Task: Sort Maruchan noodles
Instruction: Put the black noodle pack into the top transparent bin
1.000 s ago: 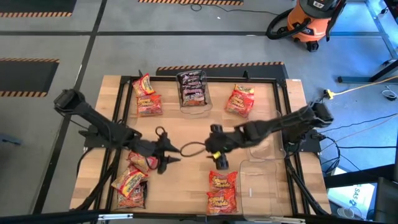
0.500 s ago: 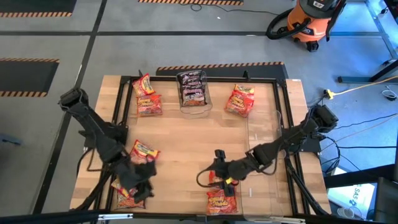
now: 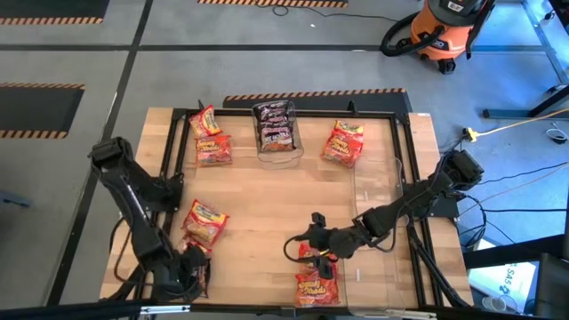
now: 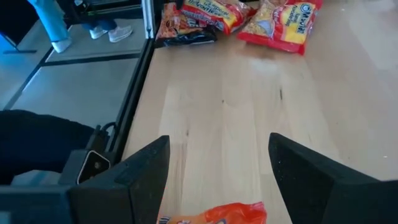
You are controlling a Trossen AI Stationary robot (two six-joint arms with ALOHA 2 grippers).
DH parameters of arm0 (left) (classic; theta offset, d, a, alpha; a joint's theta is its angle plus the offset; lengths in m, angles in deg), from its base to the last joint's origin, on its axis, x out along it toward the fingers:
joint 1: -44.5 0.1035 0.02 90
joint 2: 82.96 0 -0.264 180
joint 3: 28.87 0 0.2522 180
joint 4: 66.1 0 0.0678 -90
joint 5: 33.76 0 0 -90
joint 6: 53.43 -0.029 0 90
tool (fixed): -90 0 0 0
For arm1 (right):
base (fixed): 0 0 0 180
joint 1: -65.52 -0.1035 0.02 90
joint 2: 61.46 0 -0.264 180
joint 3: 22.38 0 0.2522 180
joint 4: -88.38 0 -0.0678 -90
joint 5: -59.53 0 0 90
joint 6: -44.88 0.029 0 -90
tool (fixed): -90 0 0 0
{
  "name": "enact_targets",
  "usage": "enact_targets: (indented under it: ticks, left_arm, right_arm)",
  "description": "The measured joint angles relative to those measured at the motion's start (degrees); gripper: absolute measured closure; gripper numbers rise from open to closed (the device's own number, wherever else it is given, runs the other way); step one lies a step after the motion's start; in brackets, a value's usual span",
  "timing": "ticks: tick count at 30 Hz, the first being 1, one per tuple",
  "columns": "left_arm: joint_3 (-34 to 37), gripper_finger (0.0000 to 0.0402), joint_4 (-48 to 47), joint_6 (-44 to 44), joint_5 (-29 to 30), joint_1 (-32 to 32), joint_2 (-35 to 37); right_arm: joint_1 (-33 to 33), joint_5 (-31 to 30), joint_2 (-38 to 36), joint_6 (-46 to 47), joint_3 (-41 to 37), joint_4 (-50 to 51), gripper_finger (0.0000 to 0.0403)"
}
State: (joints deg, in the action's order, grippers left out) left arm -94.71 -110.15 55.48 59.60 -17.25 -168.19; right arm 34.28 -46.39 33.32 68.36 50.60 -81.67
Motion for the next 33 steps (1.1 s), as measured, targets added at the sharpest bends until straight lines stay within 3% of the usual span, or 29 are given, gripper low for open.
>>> enact_targets:
  ticks: [6, 12, 15, 20, 26, 33]
  left_arm:
    - [0.0, 0.0216, -13.7, 1.1, -6.2, 1.6, -0.1]
    - [0.0, 0.0216, -26.1, 3.3, -6.8, 2.2, 2.4]
    - [0.1, 0.0216, -17.8, 1.6, -7.6, 1.6, 2.6]
    - [0.0, 0.0216, -1.2, 3.2, -2.8, -0.4, 1.8]
    - [0.0, 0.0216, 0.1, 10.8, -8.4, -2.0, -2.7]
    - [-0.3, 0.0216, 2.2, 6.8, -10.9, -0.8, -7.0]
  right_arm:
    - [0.0, 0.0, 0.0, 0.8, 0.0, 0.0, 0.0150]
    - [0.0, 0.0, 0.0, 1.8, 0.0, -0.2, 0.0150]
    - [-0.4, 0.0, 0.0, 1.9, 0.0, -0.3, 0.0150]
    - [-0.7, -0.1, 0.0, 1.7, 0.0, -0.4, 0.0150]
    - [-0.6, -1.3, 0.0, 1.4, 0.0, -0.6, 0.0150]
    - [-0.6, -1.5, 0.1, 1.4, 0.0, -0.6, 0.0150]
